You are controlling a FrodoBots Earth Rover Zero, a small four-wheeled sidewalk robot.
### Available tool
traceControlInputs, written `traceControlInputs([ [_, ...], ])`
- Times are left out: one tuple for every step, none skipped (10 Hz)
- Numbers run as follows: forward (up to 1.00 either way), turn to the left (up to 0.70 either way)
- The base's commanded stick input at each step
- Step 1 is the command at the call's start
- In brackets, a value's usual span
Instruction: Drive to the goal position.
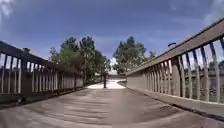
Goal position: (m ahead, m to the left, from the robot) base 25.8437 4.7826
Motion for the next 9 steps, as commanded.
traceControlInputs([
  [0.85, 0.04],
  [0.85, 0.04],
  [0.85, 0.04],
  [0.85, 0.04],
  [0.85, 0.04],
  [0.85, 0.04],
  [0.85, 0.04],
  [0.85, 0.04],
  [0.85, 0.04],
])
